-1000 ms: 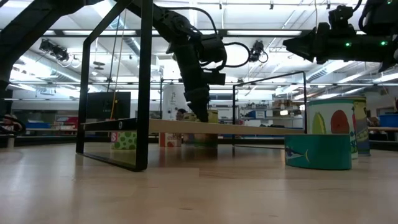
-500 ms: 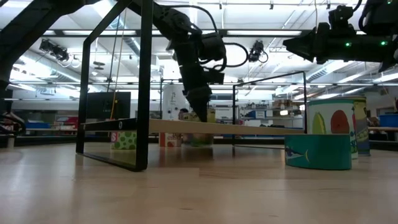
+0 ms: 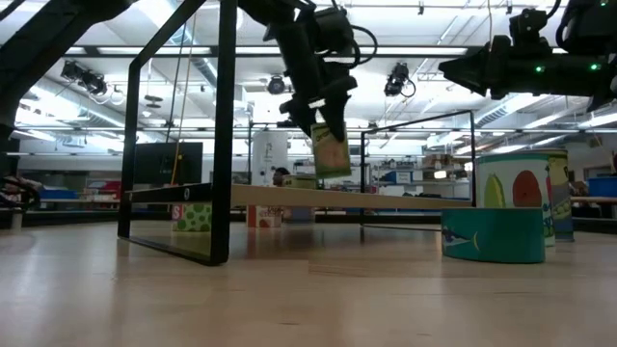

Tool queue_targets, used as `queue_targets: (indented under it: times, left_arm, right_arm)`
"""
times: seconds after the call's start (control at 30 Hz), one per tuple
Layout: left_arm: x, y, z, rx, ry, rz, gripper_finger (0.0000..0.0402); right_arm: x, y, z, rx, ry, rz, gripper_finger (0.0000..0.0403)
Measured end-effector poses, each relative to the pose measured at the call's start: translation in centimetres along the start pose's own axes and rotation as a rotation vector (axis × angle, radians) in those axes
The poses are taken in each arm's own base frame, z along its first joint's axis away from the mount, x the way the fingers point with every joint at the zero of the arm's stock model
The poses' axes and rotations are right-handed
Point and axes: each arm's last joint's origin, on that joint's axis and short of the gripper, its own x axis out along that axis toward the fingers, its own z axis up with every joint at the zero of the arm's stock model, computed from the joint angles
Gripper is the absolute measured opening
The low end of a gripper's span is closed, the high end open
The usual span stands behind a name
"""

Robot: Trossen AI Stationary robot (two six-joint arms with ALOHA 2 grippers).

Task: Pick and place cans onto a shelf
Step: Put the left green fruit can on the shelf

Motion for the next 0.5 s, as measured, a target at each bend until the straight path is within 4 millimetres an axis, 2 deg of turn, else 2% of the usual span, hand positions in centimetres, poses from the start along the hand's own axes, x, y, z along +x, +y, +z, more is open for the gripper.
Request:
queue_targets:
  times: [0.27,0.5]
  left_arm:
    - [0.2,-3.2,-0.5,-0.075,-0.039,-0.063,0.0327]
    - [0.9,-4.7,-0.9,-0.014,-0.039,-0.078,0.0335]
  right_arm:
    - [0.0,0.0,0.0,-0.001,0.000,0.000,0.0261]
    - [0.0,0.0,0.0,-0.001,-0.003,-0.003,0.0261]
